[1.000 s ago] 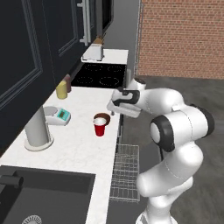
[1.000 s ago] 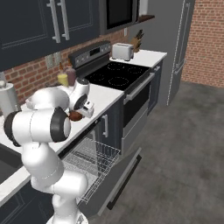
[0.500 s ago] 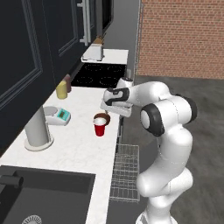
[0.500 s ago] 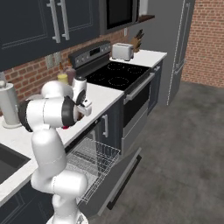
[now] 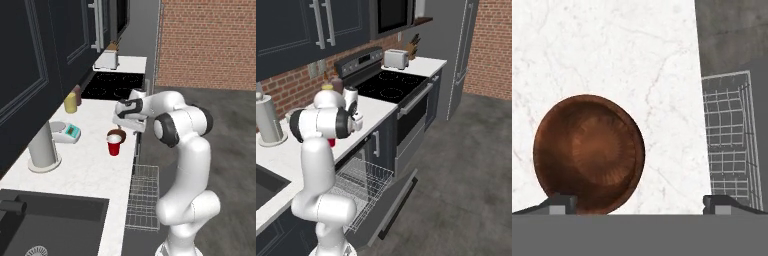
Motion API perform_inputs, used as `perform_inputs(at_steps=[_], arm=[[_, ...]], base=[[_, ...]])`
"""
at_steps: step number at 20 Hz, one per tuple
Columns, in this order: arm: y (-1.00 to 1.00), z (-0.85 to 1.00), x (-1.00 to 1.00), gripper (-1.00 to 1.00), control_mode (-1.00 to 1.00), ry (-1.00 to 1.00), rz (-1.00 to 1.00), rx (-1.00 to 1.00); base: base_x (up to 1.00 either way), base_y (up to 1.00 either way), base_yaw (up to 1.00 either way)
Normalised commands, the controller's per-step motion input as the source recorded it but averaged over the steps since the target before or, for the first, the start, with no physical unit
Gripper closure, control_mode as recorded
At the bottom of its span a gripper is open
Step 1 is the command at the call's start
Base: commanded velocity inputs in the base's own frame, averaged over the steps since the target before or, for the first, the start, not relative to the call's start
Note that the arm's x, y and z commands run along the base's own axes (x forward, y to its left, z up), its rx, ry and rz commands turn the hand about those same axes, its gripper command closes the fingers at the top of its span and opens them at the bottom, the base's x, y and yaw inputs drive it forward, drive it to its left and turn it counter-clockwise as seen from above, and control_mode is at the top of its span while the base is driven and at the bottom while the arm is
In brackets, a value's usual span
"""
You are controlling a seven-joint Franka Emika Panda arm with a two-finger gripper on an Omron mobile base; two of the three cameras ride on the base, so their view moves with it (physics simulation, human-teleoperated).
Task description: Pick up the cup and bowl from the counter, place them in the dishwasher, and close the dishwasher door.
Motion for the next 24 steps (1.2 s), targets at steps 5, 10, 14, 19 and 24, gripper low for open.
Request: perform_inputs(at_steps=[5,10,14,19,24], arm=[[0.06,-0.34,0.1,-1.0,-1.0,0.03,0.0,0.0],[0.08,-0.33,0.11,-1.0,-1.0,0.01,0.0,-0.01],[0.11,-0.31,0.1,-1.0,-1.0,0.0,0.0,-0.02],[0.16,-0.32,0.12,1.0,-1.0,0.01,0.0,-0.01],[0.08,-0.16,0.08,1.0,-1.0,0.0,0.0,0.0]], base=[[0.0,0.0,0.0],[0.0,0.0,0.0],[0.0,0.0,0.0],[0.0,0.0,0.0],[0.0,0.0,0.0]])
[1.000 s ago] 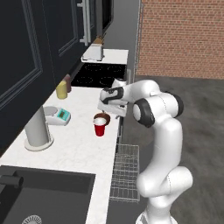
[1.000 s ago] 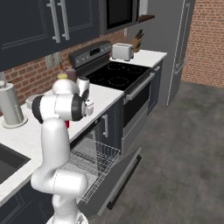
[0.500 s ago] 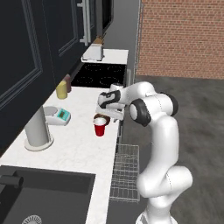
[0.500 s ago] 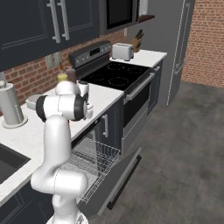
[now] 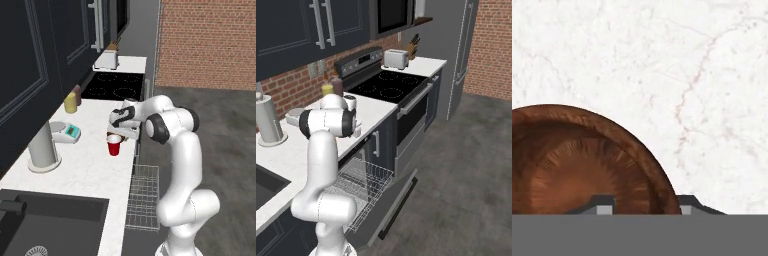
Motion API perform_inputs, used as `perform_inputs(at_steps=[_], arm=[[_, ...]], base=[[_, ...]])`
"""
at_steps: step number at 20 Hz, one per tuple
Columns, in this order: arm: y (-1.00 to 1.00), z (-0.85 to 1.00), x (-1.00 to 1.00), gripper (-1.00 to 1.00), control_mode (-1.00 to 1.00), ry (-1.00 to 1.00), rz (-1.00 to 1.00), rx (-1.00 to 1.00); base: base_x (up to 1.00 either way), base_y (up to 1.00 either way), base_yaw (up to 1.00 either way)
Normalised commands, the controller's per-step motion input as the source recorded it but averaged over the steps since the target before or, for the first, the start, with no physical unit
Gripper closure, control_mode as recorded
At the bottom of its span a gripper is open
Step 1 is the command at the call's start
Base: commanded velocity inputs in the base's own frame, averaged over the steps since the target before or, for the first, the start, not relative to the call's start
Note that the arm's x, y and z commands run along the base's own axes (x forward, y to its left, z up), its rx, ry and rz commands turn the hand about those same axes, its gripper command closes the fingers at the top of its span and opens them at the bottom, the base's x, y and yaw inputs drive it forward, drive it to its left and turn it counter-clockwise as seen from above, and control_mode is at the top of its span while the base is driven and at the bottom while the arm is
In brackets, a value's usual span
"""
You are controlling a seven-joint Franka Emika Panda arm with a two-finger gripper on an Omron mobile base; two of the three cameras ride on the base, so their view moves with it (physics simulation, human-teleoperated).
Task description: Pick up the cup and bowl from the counter, place them in the dishwasher, and close the dishwasher door.
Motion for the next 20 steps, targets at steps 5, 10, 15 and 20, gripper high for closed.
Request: perform_inputs(at_steps=[5,10,15,20], arm=[[-0.02,-0.03,0.0,1.0,-1.0,-0.01,-0.04,0.0],[-0.57,0.0,-0.14,1.0,-1.0,0.0,-0.12,0.03],[-0.94,0.04,-0.4,1.0,-1.0,0.0,-0.17,0.07],[-0.9,0.01,-0.68,1.0,-1.0,0.0,-0.16,0.06]], base=[[0.0,0.0,0.0],[0.0,0.0,0.0],[0.0,0.0,0.0],[0.0,0.0,0.0]])
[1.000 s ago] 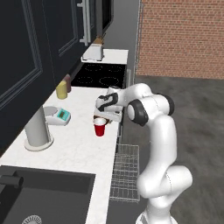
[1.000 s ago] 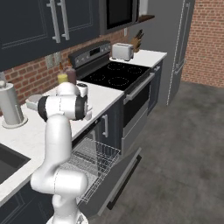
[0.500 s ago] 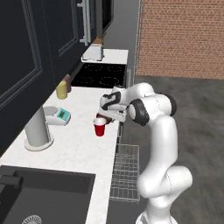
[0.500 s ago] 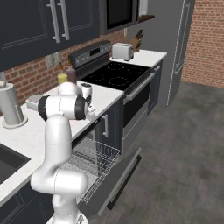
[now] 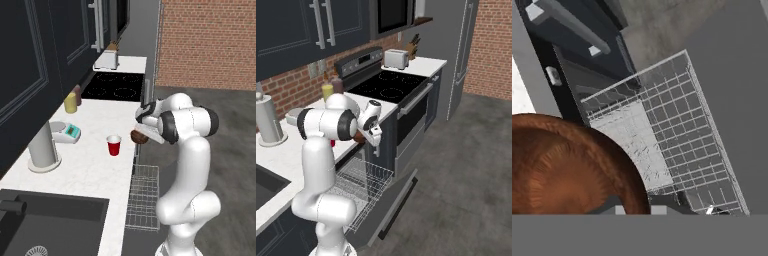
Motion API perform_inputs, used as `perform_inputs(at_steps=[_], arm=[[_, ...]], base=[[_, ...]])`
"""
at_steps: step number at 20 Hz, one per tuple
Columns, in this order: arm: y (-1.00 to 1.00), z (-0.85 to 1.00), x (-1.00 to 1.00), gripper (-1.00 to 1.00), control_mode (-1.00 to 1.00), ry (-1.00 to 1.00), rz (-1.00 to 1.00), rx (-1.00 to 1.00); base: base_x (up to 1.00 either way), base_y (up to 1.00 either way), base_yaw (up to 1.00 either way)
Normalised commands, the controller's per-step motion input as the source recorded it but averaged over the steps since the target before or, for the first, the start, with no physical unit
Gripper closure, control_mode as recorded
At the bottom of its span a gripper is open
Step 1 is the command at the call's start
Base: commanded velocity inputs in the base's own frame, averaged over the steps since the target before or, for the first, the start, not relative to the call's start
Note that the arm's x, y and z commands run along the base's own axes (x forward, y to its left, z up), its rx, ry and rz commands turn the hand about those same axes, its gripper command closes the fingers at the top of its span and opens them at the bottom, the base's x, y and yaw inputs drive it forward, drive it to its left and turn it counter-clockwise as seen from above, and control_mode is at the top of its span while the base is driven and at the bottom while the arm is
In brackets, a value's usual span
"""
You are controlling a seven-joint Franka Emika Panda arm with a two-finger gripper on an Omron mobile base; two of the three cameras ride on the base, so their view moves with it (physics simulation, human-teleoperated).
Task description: Pick up the cup and bowl from the counter, place them in the dishwasher, and close the dishwasher door.
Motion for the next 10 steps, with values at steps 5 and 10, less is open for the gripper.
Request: perform_inputs(at_steps=[5,10], arm=[[-0.63,0.0,-0.91,1.0,-1.0,0.0,-0.13,0.02],[0.02,-0.04,-1.0,1.0,-1.0,-0.11,-0.04,0.0]], base=[[0.0,0.0,0.0],[0.0,0.0,0.0]])
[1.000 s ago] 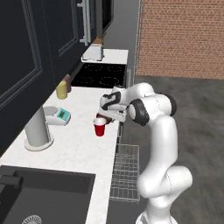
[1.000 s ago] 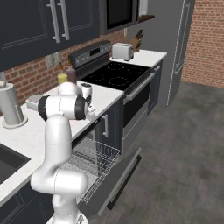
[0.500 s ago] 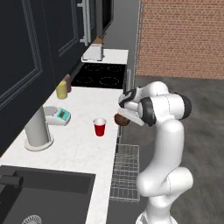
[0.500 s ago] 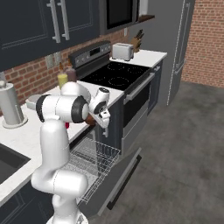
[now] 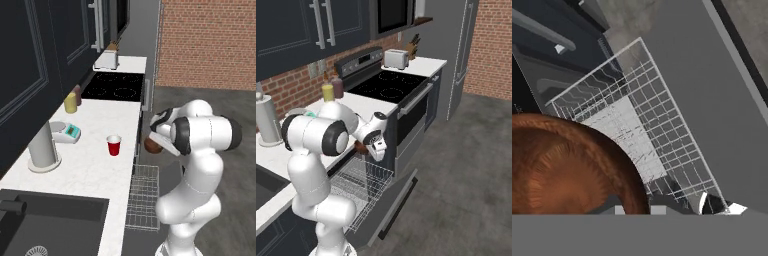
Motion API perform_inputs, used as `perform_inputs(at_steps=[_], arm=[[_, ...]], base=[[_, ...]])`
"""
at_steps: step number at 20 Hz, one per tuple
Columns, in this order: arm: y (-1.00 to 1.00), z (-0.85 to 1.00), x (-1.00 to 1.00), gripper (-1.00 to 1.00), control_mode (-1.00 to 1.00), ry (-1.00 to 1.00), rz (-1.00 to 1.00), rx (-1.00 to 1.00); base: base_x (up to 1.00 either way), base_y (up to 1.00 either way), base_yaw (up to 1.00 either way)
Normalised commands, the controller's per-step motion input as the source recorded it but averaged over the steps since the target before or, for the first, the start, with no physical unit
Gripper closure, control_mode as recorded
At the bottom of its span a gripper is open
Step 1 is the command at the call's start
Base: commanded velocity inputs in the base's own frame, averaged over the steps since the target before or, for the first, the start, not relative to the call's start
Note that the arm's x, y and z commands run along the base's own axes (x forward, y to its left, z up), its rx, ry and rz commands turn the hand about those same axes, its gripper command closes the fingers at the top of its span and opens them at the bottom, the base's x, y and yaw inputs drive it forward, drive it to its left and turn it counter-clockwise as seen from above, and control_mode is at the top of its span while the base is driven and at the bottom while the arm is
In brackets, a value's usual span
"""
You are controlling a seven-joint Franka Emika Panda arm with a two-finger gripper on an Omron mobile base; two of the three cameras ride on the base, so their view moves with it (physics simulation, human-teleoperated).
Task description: Pick up the cup and bowl from the counter, place them in the dishwasher, and close the dishwasher door.
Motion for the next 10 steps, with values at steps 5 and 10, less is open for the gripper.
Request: perform_inputs(at_steps=[5,10], arm=[[0.26,-0.33,-0.49,1.0,-1.0,0.0,0.0,0.0],[0.0,-0.52,-0.02,1.0,-1.0,0.01,0.06,0.0]], base=[[0.0,0.0,0.0],[0.0,0.0,0.0]])
